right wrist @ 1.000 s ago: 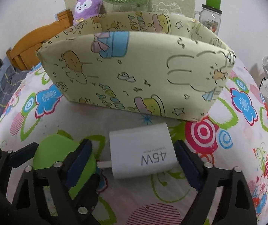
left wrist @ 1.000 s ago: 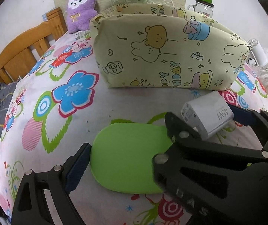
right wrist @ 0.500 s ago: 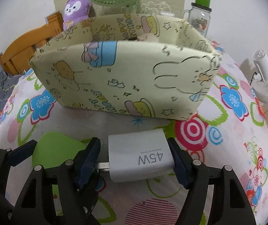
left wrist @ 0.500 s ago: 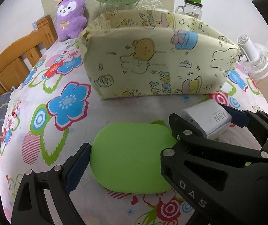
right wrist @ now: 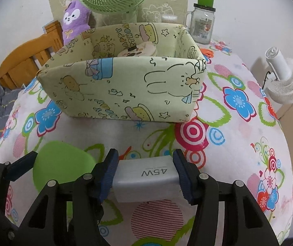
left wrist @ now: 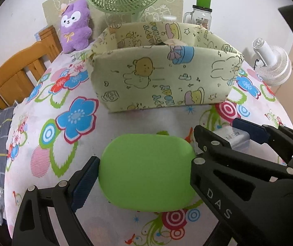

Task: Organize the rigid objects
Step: 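Lift the green pad and wall charger and carry both over the box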

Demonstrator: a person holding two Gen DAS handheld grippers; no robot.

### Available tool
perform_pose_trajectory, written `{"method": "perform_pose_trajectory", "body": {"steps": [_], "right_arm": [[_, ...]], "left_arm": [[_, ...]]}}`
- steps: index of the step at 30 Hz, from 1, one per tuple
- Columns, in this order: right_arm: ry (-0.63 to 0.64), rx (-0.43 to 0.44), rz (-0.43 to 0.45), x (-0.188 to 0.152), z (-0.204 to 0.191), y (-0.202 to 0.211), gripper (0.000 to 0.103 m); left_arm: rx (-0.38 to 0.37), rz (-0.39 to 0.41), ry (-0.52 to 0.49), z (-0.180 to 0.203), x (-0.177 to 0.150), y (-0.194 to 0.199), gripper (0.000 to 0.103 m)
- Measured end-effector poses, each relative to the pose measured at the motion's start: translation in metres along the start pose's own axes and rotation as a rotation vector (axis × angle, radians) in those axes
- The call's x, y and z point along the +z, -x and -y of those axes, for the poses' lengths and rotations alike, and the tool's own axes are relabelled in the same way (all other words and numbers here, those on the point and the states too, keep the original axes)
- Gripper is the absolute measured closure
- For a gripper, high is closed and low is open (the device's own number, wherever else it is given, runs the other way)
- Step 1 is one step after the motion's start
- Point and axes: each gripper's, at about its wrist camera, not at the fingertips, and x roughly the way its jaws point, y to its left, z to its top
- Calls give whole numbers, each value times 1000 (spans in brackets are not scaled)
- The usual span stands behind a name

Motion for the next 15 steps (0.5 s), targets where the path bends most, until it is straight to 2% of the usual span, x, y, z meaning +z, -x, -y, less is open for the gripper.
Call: {"method": "perform_pose_trajectory", "body": {"steps": [6,8,10,15], "right_arm": [[28,-21,11,-2,-5,1,42],[31,-22,-19,-3,-5,-2,36],[10,-16,-73,-7,-3,-9,35],[38,-28,-80,-13,-7,-14,36]], "left_arm": [[-3,-3,2,-2,-2,-7,8],[-6,-9,5,-3,-3,-8,8],[-4,-19,-2,-2,-7,-9,8],[-13,-52,12,-6,-14,-15,8]]}}
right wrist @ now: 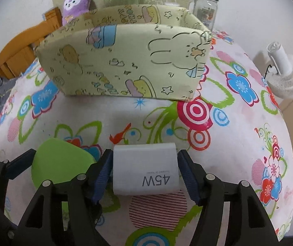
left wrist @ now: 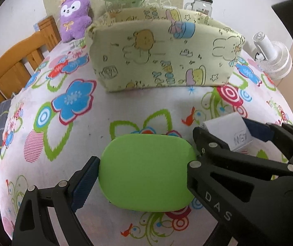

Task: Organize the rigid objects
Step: 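Lift the green pad and wall charger and carry both over the box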

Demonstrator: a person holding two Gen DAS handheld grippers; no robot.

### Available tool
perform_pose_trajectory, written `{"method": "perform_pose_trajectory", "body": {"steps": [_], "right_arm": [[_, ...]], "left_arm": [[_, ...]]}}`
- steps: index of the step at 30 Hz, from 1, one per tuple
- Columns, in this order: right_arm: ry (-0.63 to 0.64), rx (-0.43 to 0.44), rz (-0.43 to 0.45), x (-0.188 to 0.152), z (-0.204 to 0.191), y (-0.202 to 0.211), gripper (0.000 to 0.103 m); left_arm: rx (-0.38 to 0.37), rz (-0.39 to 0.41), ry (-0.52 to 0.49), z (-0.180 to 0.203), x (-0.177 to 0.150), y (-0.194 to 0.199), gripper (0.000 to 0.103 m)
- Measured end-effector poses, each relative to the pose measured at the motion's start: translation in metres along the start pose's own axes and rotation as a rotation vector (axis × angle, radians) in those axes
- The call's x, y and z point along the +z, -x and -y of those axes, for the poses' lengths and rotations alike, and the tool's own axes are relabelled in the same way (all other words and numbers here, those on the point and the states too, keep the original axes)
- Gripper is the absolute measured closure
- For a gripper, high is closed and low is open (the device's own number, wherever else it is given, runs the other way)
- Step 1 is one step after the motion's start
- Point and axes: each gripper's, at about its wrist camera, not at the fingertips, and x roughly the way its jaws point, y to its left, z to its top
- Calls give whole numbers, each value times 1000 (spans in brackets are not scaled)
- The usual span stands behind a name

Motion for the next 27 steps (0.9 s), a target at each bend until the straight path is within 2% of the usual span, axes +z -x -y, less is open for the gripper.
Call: {"method": "perform_pose_trajectory", "body": {"steps": [2,10,27], "right_arm": [[9,-11,-4,1,-2,-2,42],[-35,-22,-13,5,-2,2,44],[-76,-60,141,34,9,69,44]], "left_arm": [[0,-8,9,-2,0,-2,8],[-7,-6,14,-5,8,0,8],[-13,126,-25,6,41,58,8]]}}
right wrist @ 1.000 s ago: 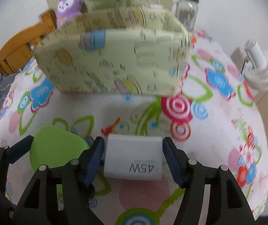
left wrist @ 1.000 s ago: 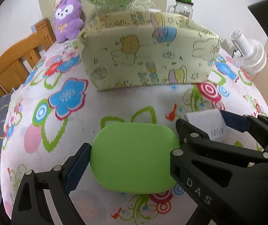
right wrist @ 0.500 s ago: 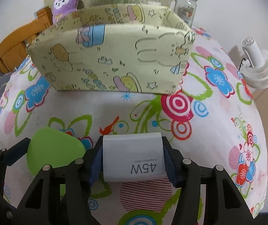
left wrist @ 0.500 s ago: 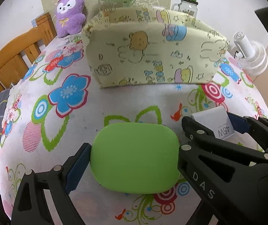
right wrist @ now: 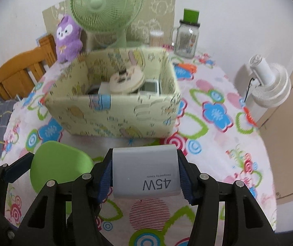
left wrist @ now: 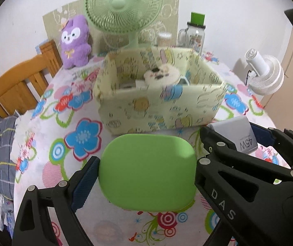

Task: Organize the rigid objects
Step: 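Lift the green pad and wall charger and carry both over the box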

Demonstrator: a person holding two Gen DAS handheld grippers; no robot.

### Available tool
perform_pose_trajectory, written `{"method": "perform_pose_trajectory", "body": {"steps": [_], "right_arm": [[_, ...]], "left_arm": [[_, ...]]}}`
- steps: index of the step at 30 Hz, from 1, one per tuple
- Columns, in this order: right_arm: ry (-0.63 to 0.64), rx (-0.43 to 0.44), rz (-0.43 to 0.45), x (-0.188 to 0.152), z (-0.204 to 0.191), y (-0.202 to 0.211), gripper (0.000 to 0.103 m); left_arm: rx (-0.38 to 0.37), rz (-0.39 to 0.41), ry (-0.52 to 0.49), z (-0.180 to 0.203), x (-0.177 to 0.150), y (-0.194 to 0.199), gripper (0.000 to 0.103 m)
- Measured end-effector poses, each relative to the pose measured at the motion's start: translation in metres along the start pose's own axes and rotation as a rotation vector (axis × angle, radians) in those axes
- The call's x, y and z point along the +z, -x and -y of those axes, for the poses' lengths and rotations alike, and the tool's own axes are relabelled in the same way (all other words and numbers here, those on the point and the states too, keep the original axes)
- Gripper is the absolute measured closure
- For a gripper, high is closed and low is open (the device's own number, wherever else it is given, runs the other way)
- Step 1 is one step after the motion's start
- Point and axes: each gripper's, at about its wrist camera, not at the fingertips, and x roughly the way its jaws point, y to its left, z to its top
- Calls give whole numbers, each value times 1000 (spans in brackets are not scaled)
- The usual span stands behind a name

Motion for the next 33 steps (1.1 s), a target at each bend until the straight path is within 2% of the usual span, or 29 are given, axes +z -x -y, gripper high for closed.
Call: {"method": "perform_pose_trajectory", "body": {"steps": [19,33], "right_arm": [[-46,-4,120,34,16,67,44],[-74,-38,155,52,11,83,44]], "left_arm": [[6,123,-14,9,37,58,8],[-24,162,-36,1,56,73,8]]}}
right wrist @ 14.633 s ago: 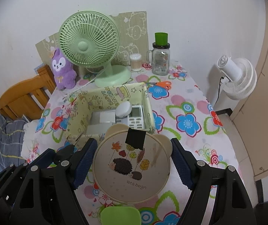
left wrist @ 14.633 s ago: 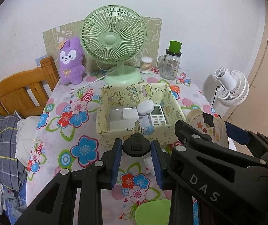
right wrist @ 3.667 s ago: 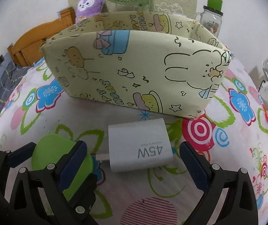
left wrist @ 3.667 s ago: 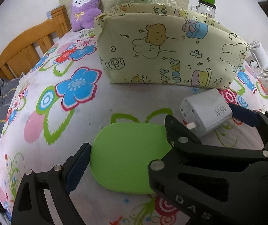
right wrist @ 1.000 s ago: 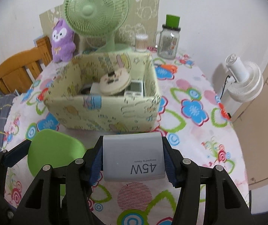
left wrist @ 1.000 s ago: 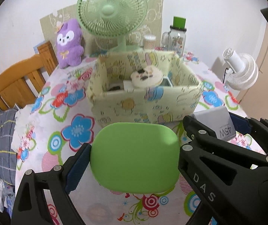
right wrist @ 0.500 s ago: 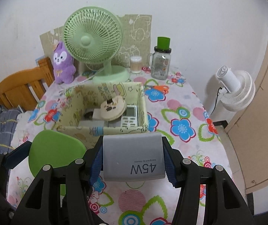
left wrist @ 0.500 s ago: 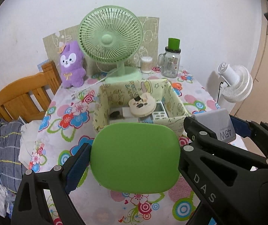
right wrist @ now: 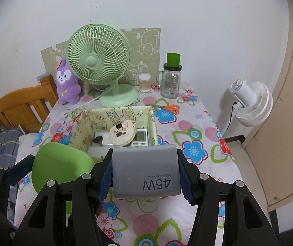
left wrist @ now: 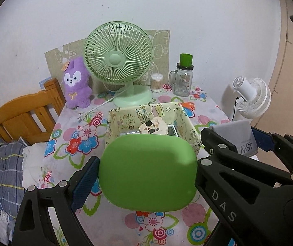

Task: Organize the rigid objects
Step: 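Lift the green pad and wall charger and carry both over the box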

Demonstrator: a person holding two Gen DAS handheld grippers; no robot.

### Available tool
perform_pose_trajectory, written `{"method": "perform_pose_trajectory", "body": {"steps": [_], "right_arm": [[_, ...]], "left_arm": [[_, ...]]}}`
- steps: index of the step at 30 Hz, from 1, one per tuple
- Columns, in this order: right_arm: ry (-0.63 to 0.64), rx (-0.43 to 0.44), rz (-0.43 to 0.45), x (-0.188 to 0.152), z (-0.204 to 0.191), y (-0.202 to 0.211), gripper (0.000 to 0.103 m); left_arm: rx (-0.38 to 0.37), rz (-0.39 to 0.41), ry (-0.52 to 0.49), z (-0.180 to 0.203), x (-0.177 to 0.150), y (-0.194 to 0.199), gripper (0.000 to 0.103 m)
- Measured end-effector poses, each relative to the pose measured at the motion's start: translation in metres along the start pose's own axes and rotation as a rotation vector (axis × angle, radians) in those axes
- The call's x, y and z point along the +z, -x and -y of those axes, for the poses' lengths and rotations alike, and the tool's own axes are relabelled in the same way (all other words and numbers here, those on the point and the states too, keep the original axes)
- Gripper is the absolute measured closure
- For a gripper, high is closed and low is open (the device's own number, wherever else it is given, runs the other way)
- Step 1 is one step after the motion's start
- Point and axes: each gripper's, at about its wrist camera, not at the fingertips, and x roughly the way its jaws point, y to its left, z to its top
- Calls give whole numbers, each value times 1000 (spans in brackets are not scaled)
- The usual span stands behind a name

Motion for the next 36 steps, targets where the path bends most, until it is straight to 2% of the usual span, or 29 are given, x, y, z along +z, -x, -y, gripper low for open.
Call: {"method": "perform_pose_trajectory", "body": {"steps": [17,36], "right_arm": [[-9,-27,-1,19,-11,-17,44],[54,60,-78,41,-8,-91,44]], "left_arm": [[-28,0,29,-16,17,-18,8],[40,-68,69,-16,34,-77,8]]}}
